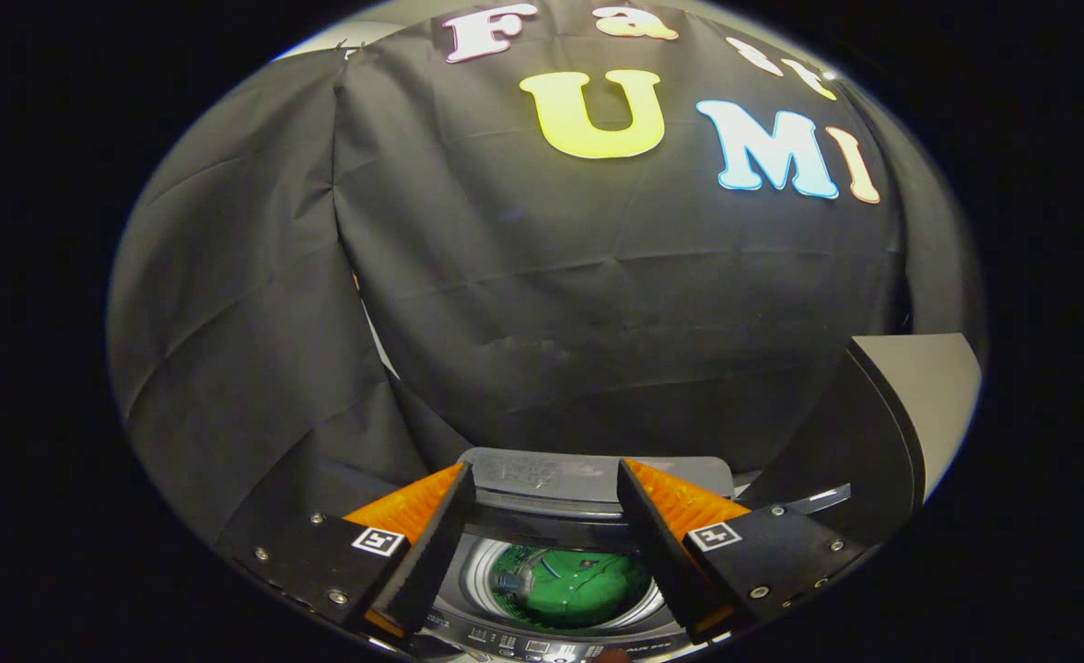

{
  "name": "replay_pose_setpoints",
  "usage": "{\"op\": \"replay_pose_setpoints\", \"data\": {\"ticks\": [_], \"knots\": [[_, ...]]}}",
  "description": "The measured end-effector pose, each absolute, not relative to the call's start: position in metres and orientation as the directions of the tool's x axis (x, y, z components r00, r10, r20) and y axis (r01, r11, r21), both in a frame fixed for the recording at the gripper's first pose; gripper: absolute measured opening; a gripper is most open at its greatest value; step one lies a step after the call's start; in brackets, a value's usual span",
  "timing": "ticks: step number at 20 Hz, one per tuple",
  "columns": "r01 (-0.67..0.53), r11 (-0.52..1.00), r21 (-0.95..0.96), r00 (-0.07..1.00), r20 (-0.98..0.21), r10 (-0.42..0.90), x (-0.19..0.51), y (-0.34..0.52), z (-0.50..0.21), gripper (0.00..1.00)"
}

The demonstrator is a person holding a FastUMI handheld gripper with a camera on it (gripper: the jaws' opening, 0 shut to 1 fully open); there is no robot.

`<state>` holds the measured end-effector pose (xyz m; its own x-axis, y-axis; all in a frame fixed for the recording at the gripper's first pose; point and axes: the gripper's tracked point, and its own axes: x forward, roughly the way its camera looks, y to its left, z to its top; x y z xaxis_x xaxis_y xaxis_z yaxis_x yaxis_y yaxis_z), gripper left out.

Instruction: Put the clothes into the washing machine and then close the washing machine lid.

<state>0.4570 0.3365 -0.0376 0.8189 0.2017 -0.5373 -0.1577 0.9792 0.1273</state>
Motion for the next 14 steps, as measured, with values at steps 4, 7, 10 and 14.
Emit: {"op": "replay_pose_setpoints", "data": {"ticks": [4,7,10,14], "knots": [[-0.175,0.975,0.135,0.807,-0.547,0.221,0.437,0.337,-0.049,0.95],[-0.183,0.967,0.179,0.796,-0.549,0.252,0.422,0.341,-0.061,0.95],[-0.187,0.964,0.188,0.776,-0.574,0.263,0.405,0.340,-0.077,0.95],[-0.207,0.964,0.167,0.772,-0.578,0.266,0.390,0.335,-0.091,0.95]]}}
